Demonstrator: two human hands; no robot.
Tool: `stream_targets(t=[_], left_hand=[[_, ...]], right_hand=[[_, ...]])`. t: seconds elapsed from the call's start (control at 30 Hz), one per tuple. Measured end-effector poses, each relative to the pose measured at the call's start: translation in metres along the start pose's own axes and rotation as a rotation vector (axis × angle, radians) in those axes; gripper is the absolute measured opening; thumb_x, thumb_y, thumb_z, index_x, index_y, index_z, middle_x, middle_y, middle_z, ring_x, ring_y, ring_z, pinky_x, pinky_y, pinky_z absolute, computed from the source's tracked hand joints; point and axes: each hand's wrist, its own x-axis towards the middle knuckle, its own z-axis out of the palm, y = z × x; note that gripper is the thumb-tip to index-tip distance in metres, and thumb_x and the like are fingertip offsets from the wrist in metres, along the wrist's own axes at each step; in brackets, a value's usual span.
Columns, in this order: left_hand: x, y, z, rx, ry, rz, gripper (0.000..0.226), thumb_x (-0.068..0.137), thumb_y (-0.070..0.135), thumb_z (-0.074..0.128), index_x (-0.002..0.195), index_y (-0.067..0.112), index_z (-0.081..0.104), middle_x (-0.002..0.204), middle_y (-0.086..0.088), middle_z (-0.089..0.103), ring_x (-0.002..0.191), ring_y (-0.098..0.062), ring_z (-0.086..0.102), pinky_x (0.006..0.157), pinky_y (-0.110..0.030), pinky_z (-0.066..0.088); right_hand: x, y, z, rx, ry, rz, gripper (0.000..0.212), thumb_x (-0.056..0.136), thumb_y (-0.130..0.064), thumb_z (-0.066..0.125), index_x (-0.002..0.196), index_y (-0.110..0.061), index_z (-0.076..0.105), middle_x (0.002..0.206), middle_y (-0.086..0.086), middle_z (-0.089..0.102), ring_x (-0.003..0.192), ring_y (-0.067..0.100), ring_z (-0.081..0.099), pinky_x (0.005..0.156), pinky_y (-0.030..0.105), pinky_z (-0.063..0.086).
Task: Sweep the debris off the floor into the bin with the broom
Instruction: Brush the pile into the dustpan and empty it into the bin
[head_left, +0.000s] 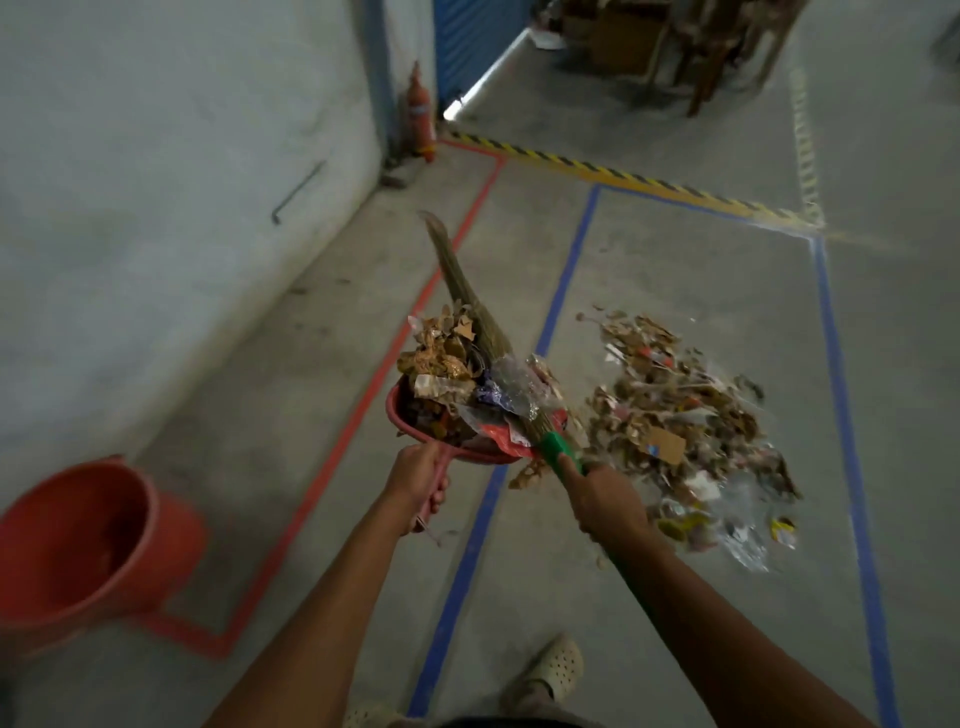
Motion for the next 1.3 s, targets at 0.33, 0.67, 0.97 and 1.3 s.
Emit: stream_targets(t=[0.33,0.67,0.97,1.3], left_hand=[[-0.049,-0.049,-0.232,-0.147,0.233,-0.015,0.031,0.101,0.029,0.039,0.087,0.008,0.056,0.057,-0.007,0.045,0.039,-0.016,0.035,0.043,-0.023,0.026],[-0.102,-0.104,-0.401,-0.373,0.502,-0.086,0.032,0.101,0.032,0.036,0.087,0.009,0.053,0.053,-0.005,0.046,0.038,-0.015,0.035,0.046,-0.022,0.026],[-0.092,-0.127,-0.497,-0.589,0.699,-0.148,0.032,0.101,0.022,0.038,0.074,0.010,0.050,0.048,-0.005,0.045,0.031,-0.012,0.036,0.036,-0.017,0.026],[-0.016,-0.123,-0.584,-0.701,0.808,-0.322,0.031,0.095,0.030,0.048,0.068,0.016,0.046,0.057,-0.005,0.040,0.038,-0.015,0.031,0.042,-0.018,0.020]], right_hand=[[-0.068,-0.165,0.140,-0.185,-0.132,-0.262,0.061,0.100,-0.060,0.034,0.079,-0.010,0.062,0.064,0.006,0.067,0.049,0.017,0.065,0.047,0.027,0.053],[-0.120,-0.303,0.263,-0.310,-0.297,-0.485,0.057,0.098,-0.060,0.038,0.083,-0.010,0.062,0.069,0.009,0.069,0.056,0.023,0.069,0.053,0.034,0.060],[-0.108,-0.411,0.350,-0.438,-0.451,-0.661,0.059,0.098,-0.061,0.038,0.080,-0.010,0.061,0.072,0.009,0.068,0.052,0.018,0.065,0.053,0.031,0.057],[-0.040,-0.544,0.449,-0.627,-0.570,-0.741,0.056,0.095,-0.068,0.033,0.083,-0.019,0.059,0.079,0.005,0.067,0.069,0.020,0.067,0.069,0.037,0.060]])
